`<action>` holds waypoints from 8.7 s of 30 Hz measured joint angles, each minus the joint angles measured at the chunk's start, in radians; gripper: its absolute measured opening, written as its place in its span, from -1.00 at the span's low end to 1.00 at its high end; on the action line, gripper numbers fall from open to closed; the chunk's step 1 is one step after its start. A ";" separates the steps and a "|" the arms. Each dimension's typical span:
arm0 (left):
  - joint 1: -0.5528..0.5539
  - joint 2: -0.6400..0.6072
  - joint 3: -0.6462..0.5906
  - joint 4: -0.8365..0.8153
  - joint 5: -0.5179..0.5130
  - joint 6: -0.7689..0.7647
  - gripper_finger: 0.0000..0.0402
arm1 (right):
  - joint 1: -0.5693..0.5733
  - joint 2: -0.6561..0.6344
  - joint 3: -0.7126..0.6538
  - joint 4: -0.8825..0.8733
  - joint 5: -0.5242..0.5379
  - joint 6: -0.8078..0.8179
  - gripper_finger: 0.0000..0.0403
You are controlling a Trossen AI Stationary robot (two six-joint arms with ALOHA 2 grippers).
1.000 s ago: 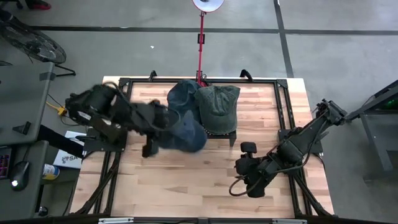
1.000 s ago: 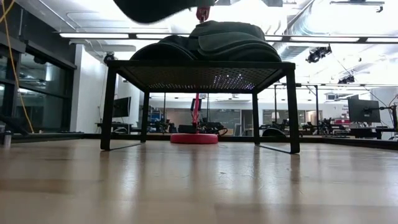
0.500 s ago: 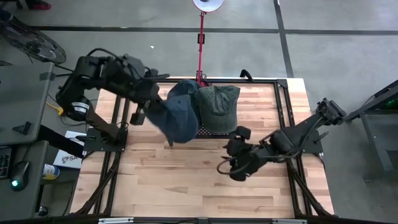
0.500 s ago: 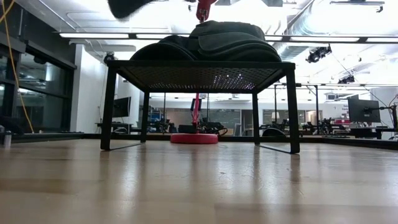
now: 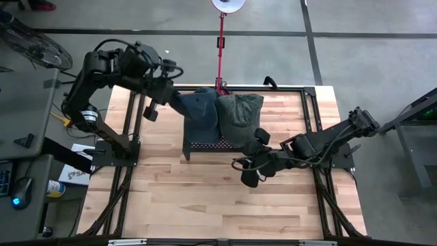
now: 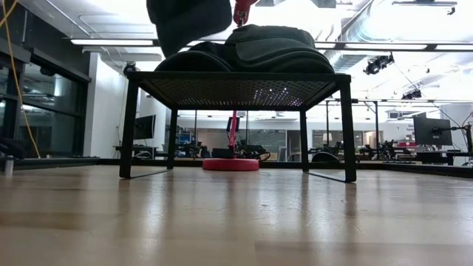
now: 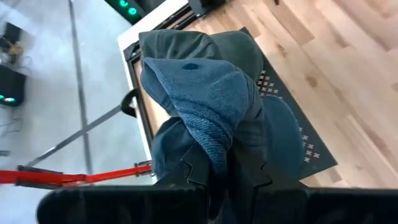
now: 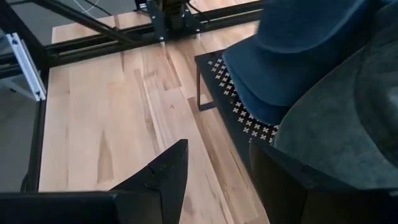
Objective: Pick & Place hat
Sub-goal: Stack the blue cap on top of the blue cap on the shelf, then return to Home Position
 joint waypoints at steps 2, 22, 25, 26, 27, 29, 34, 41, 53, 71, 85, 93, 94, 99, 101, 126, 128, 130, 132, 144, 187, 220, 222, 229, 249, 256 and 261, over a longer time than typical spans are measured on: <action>0.030 0.000 0.000 -0.007 0.051 0.012 -0.89 | -0.012 0.000 0.000 0.003 0.000 0.000 -0.18; 0.203 0.095 -0.003 -0.028 0.364 -0.004 -0.89 | -0.109 0.000 0.000 0.056 -0.005 -0.007 -0.18; 0.203 0.115 -0.005 -0.029 0.354 -0.009 -0.89 | -0.110 0.000 0.000 0.056 -0.003 -0.010 -0.18; 0.203 0.119 -0.005 -0.029 0.354 -0.009 -0.89 | -0.110 0.000 0.000 0.056 -0.002 -0.011 -0.18; 0.203 0.124 -0.004 -0.029 0.353 -0.009 -0.89 | -0.110 0.000 0.000 0.056 -0.002 -0.011 -0.18; 0.203 0.137 -0.004 -0.028 0.352 -0.009 -0.89 | -0.110 0.000 0.000 0.056 -0.002 -0.011 -0.18; 0.202 0.168 -0.004 -0.028 0.298 -0.005 -0.89 | -0.110 0.000 0.000 0.057 0.009 -0.024 -0.18; 0.203 0.215 -0.004 0.020 0.183 -0.004 -0.89 | -0.113 0.001 0.000 0.066 0.044 -0.047 -0.18; 0.222 0.274 -0.004 0.085 0.143 -0.028 -0.87 | -0.139 0.001 0.000 0.116 0.046 -0.108 -0.18; 0.227 0.365 -0.004 0.111 0.119 -0.047 -0.86 | -0.348 0.001 0.000 0.489 -0.055 -0.501 -0.18; 0.227 0.366 -0.004 0.143 0.121 -0.062 -0.86 | -0.510 0.034 0.000 0.524 -0.277 -0.499 -0.18; 0.227 0.366 -0.004 0.141 0.121 -0.070 -0.86 | -0.535 0.061 0.000 0.511 -0.284 -0.499 -0.18; 0.227 0.366 -0.004 0.139 0.121 -0.070 -0.86 | -0.537 0.062 0.000 0.504 -0.291 -0.498 -0.18; 0.227 0.365 -0.004 0.136 0.121 -0.071 -0.86 | -0.547 0.075 0.000 0.473 -0.301 -0.473 -0.18; 0.227 0.366 -0.004 0.136 0.121 -0.071 -0.86 | -0.549 0.081 0.000 0.472 -0.305 -0.470 -0.18; 0.226 0.347 -0.001 0.149 -0.023 -0.031 0.00 | -0.560 0.084 0.000 0.405 -0.296 -0.408 -0.18; 0.226 0.330 0.000 0.167 -0.066 -0.034 0.01 | -0.561 0.084 0.000 0.405 -0.296 -0.408 -0.18; 0.226 0.310 0.000 0.188 -0.106 -0.036 0.01 | -0.561 0.084 0.000 0.405 -0.296 -0.408 -0.18; 0.226 0.288 0.000 0.214 -0.137 -0.048 0.02 | -0.561 0.084 0.000 0.405 -0.296 -0.408 -0.18; 0.226 0.143 0.001 0.281 -0.173 -0.147 0.02 | -0.561 0.080 0.000 0.406 -0.300 -0.408 -0.18; 0.226 -0.041 -0.016 -0.021 0.151 -0.491 0.02 | -0.325 -0.403 0.000 -0.076 -0.323 -0.276 -0.18; 0.226 -1.214 -1.732 1.134 0.315 -0.959 0.02 | -0.049 -1.141 -1.227 1.192 -0.140 -0.228 -0.18; 0.226 -1.226 -1.772 1.162 0.307 -0.977 0.02 | -0.061 -1.197 -1.284 1.216 -0.139 -0.236 -0.18; 0.226 -1.223 -1.884 1.299 0.238 -0.999 0.02 | -0.106 -1.361 -1.433 1.222 -0.171 -0.205 -0.18; 0.226 -1.223 -2.125 1.547 0.152 -1.057 0.02 | -0.237 -1.505 -1.479 0.940 -0.300 -0.124 -0.18; 0.226 -1.223 -2.125 1.488 0.148 -1.058 0.02 | -0.294 -1.505 -1.478 0.834 -0.370 -0.078 -0.18; 0.226 -1.223 -2.125 1.464 0.155 -1.084 0.02 | -0.335 -1.505 -1.478 0.792 -0.450 -0.071 -0.18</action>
